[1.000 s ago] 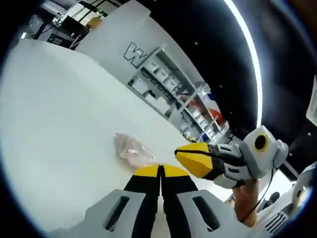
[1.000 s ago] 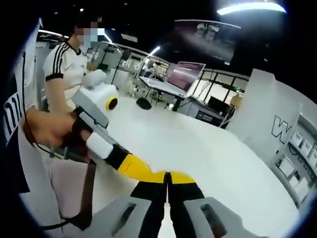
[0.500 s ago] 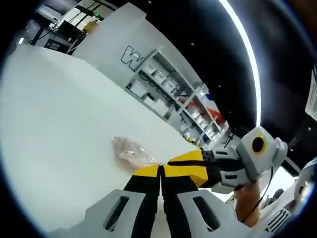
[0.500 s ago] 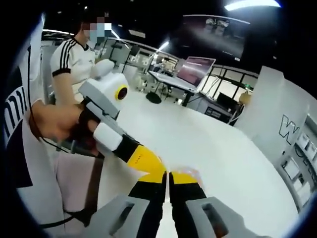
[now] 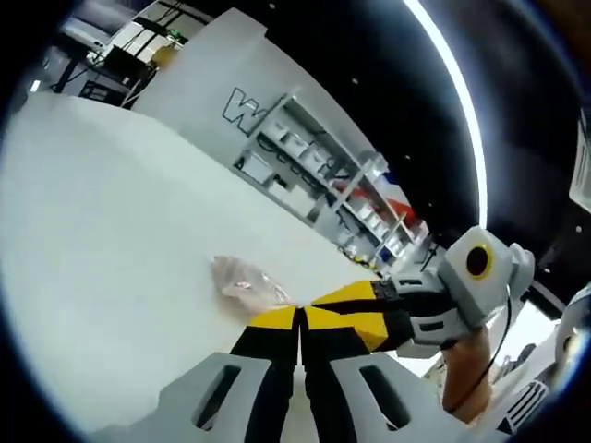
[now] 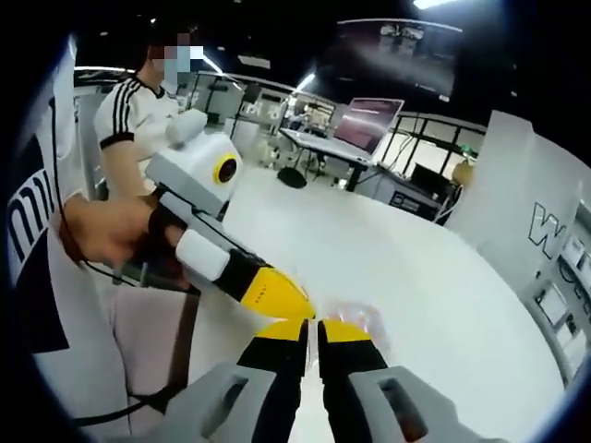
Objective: Open the resealable bag by pulling the two sides of the seal apart until the entire bag opening is separated and visibly accessible.
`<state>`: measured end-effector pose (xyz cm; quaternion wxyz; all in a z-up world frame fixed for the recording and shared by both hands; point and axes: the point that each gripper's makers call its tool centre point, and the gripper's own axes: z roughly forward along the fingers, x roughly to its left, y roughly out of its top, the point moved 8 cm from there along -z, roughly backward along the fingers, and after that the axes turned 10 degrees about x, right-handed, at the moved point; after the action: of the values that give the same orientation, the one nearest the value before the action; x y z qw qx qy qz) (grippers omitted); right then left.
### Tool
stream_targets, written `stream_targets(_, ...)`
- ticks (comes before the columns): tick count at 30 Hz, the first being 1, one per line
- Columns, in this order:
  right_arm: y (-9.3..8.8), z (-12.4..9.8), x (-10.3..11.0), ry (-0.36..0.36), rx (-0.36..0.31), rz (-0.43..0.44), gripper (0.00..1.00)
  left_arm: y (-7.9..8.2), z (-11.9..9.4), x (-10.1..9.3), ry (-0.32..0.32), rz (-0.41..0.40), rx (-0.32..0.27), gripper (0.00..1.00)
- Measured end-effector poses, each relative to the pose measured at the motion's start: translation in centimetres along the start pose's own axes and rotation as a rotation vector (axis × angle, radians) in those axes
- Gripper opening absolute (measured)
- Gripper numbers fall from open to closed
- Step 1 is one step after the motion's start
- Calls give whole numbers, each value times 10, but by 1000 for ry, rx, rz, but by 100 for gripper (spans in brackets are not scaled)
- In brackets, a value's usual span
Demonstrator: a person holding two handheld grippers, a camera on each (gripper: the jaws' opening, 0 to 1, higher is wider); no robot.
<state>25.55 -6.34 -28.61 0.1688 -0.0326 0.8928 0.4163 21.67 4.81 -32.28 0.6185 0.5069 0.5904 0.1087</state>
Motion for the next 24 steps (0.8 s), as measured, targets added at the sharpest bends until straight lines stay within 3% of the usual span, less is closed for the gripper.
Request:
stream_targets(4,-3,2,-5,-18,9,6,0,0,0,-1,2,13,3,1)
stream_targets(14,-3,4,-4,16,20,19,0,-2,-1,-4,29,70,16,1)
stream_targets(19,-4,3,-4,36,37,77,0,-3,-1,-4,39,102,31,1)
stream_targets(24,1,0,1,-30,19,12,0,-3,-1,-3,42,74,52,0)
